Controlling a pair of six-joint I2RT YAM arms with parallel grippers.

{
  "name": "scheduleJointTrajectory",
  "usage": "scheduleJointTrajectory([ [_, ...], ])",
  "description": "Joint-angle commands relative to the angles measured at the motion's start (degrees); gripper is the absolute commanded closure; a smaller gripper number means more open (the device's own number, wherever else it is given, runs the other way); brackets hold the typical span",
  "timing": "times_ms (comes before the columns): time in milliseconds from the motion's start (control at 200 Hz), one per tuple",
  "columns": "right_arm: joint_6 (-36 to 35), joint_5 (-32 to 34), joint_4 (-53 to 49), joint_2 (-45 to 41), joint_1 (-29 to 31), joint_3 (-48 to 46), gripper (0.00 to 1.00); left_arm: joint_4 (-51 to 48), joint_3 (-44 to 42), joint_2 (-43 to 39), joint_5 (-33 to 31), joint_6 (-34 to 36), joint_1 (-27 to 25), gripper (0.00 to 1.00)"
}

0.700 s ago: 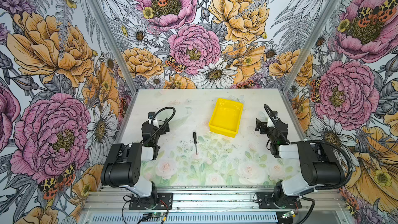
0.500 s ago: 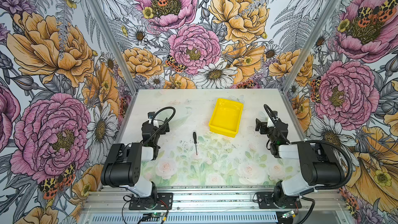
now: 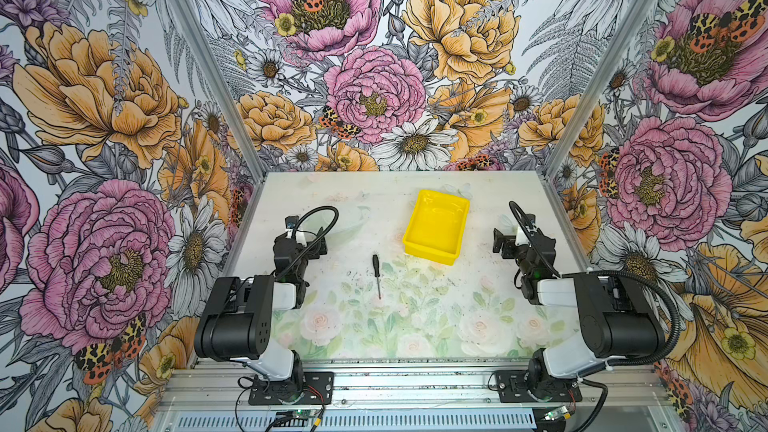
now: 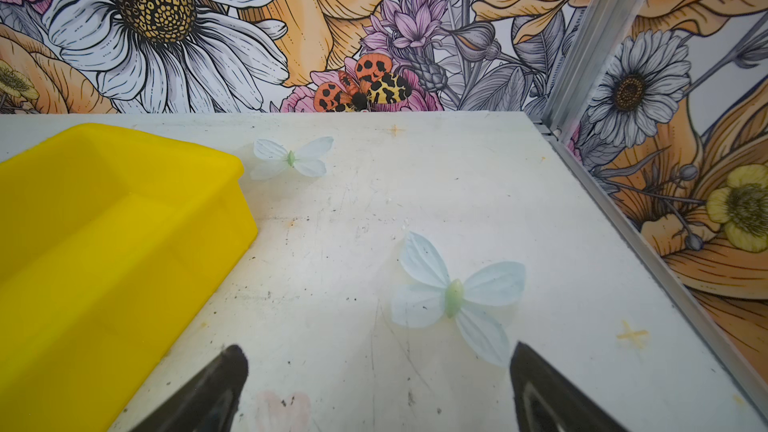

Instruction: Put the screwdriver in the bin

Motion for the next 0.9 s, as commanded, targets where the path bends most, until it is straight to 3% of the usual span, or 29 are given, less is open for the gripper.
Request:
scheduleJointTrajectory([
  [0, 0.00, -0.95, 2.18, -0.39, -0.05, -0.31, 0.00, 2.12, 0.37, -0.32, 0.05, -0.14, 0.26, 0.01],
  [475, 0.01, -0.16, 2.29, -0.69, 0.06, -0.33, 0.00, 2.58, -0.02, -0.56, -0.39, -0.49, 0.52, 0.01],
  [621, 1.16, 5.80, -9.00, -5.89, 1.18, 3.19, 0.01, 0.08, -0.60, -4.54, -2.28, -1.93, 1.10, 0.01],
  [896, 3.19, 8.23, -25.65, -15.38, 4.16, 6.32, 0.00, -15.49, 2.39, -11.77, -6.03, -4.15, 1.83, 0.01],
])
